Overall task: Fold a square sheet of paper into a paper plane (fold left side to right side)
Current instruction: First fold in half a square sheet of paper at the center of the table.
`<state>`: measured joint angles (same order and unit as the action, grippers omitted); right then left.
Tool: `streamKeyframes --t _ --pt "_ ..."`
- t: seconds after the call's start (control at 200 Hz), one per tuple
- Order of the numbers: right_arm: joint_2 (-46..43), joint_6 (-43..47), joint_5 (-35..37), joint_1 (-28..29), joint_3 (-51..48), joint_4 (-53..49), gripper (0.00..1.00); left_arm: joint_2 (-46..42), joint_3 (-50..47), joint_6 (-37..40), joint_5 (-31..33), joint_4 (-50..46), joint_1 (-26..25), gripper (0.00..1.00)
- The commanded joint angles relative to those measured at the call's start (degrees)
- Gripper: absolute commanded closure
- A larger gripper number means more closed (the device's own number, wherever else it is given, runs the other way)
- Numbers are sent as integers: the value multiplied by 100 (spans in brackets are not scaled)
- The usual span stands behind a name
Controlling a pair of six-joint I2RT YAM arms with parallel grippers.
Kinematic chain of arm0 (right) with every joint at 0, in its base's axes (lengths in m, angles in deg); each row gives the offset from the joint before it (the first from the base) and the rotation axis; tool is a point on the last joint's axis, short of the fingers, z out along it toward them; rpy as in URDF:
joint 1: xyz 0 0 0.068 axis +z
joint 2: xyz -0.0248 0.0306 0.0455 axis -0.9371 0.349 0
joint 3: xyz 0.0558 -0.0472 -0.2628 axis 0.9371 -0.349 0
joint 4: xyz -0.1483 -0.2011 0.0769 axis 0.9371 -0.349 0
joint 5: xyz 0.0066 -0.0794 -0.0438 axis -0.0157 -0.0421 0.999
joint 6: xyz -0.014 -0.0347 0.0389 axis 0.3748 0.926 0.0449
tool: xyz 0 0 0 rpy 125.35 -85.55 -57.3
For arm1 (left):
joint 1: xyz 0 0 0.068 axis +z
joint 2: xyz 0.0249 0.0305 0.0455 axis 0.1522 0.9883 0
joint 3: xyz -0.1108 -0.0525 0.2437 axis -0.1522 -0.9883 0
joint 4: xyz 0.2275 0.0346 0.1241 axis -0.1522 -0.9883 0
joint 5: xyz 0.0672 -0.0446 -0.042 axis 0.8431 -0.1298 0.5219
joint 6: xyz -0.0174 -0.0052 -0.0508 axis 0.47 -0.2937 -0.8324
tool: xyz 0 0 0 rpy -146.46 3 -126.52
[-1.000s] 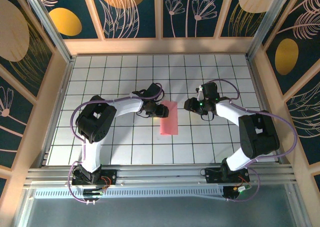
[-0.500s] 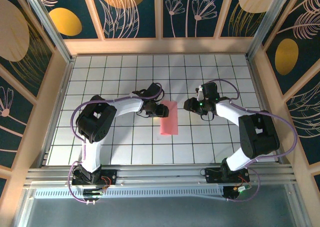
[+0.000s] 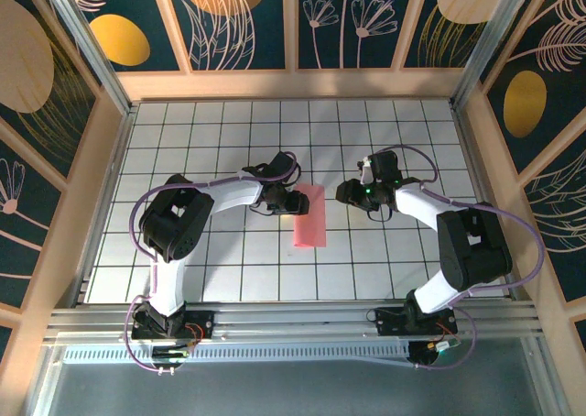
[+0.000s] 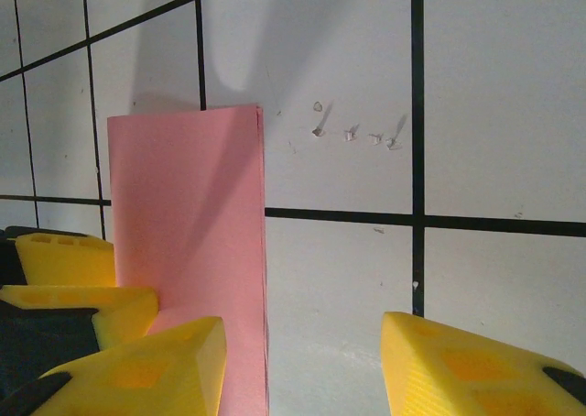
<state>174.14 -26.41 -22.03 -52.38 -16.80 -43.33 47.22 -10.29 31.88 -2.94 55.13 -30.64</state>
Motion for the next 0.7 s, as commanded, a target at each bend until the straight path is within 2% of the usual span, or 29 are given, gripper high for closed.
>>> streamKeyframes --t 0.0,0.696 --pt "31 16 -36 5 -83 82 52 549 -173 13 142 -367 -103 51" --pt "102 -25 -149 122 -68 120 52 581 -204 23 265 -447 -130 50"
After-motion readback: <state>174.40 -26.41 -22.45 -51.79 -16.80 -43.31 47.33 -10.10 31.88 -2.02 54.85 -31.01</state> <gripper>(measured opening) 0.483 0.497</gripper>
